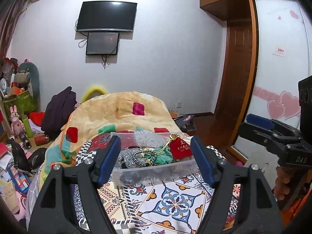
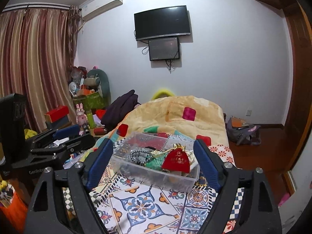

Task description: Organize soft objects

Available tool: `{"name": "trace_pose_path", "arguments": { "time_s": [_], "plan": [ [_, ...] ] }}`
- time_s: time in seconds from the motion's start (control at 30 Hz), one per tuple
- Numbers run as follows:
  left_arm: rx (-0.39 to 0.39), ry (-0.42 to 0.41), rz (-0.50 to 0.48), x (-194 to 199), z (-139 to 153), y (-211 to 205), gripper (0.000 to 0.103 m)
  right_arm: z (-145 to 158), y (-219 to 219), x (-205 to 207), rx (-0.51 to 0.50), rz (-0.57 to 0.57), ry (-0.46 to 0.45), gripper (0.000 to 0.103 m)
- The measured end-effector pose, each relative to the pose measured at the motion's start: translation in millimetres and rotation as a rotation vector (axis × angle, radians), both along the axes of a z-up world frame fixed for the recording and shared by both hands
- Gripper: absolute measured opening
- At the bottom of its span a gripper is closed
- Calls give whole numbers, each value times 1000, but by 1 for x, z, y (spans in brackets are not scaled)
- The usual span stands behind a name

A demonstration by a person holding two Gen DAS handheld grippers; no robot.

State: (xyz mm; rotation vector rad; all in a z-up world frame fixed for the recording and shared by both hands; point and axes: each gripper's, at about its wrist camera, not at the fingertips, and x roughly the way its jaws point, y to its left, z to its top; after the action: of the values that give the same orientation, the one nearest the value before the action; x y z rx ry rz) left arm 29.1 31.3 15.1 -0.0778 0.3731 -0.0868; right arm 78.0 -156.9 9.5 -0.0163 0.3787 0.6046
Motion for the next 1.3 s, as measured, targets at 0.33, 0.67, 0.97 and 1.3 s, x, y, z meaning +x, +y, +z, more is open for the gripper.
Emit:
{"name": "trace_pose_path", "arguments": {
  "time_s": [0.33, 0.67, 0.97, 1.3],
  "plan": [
    [32, -19, 12, -16, -5, -8, 88, -11, -6, -3, 6, -3, 16, 85],
    [49, -24, 14, -16, -6, -10, 90, -13, -12, -10, 16, 1, 16, 85],
    [47, -22, 16, -14, -7, -10, 93, -13, -12, -12, 19, 6, 15, 85],
    [50, -20, 18, -15, -7, -10, 94, -13, -12, -11, 20, 6, 16, 86]
  ]
}}
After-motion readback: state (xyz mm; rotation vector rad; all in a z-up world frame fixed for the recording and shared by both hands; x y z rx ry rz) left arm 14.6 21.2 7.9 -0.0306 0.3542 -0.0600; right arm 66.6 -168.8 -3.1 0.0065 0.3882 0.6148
